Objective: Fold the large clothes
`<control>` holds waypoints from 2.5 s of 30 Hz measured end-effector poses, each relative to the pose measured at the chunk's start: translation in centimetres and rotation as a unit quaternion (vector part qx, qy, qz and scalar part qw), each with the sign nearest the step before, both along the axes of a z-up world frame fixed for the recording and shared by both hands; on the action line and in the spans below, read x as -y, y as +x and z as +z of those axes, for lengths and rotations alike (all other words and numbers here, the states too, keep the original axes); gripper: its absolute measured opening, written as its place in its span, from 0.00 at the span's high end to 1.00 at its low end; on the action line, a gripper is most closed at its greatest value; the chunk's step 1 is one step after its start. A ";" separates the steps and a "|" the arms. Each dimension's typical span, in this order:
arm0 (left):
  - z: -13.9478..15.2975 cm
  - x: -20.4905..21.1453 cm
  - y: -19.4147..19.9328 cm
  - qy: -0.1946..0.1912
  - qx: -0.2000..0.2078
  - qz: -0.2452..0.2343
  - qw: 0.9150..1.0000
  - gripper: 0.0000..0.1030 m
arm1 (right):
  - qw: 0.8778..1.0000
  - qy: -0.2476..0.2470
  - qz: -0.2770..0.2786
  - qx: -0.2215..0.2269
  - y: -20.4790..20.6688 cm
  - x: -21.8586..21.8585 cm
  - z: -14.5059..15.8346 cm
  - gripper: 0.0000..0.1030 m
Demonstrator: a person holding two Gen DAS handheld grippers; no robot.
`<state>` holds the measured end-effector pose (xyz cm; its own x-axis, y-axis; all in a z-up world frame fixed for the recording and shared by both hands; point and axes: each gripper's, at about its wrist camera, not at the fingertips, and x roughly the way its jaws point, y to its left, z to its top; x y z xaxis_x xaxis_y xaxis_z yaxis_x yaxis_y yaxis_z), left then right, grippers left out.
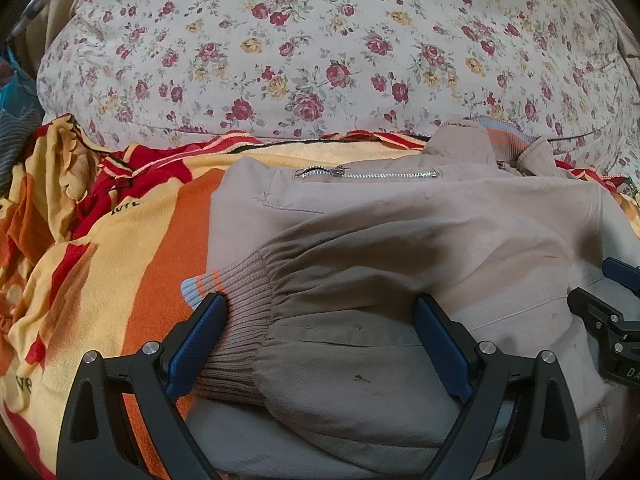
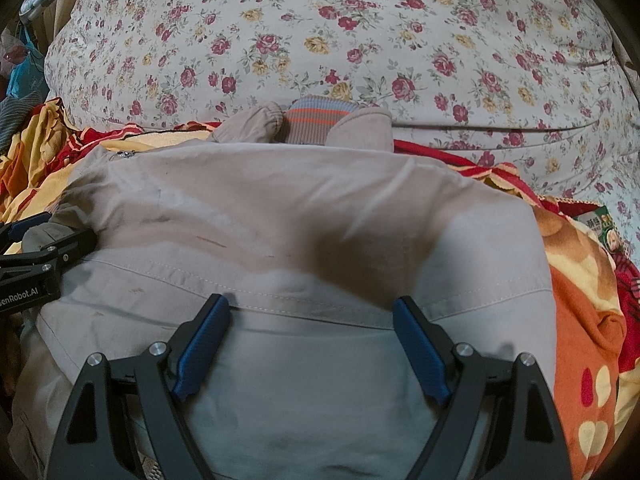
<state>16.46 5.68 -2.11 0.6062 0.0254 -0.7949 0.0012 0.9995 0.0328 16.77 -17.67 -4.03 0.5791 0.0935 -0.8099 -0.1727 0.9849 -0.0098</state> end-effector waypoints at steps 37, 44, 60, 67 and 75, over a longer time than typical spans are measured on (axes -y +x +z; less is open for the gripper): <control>0.5 -0.3 -0.4 -0.010 0.012 0.011 1.000 0.18 | 0.998 0.006 -0.019 0.055 -0.7 0.8 2.6 0.13; 2.6 -1.7 -3.3 -0.044 0.054 0.028 0.997 0.20 | 0.988 0.019 -0.035 0.147 -5.7 3.4 8.8 0.13; 6.9 -7.0 -16.1 -0.105 0.124 0.080 0.983 0.20 | 0.983 0.018 -0.101 0.155 -25.7 14.9 11.3 0.13; 6.6 -6.7 -18.9 -0.079 0.128 0.072 0.986 0.20 | 0.979 0.066 -0.130 0.141 -27.9 17.4 6.2 0.11; 7.2 -6.7 -21.5 -0.045 0.128 0.049 0.989 0.20 | 0.974 0.093 -0.136 0.153 -27.3 17.4 6.0 0.11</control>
<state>-4.99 12.35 5.06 0.7864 0.0299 -0.6170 -0.0928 0.9932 -0.0702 -10.52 -35.09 1.99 0.8141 0.0315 -0.5798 0.0782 0.9835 0.1633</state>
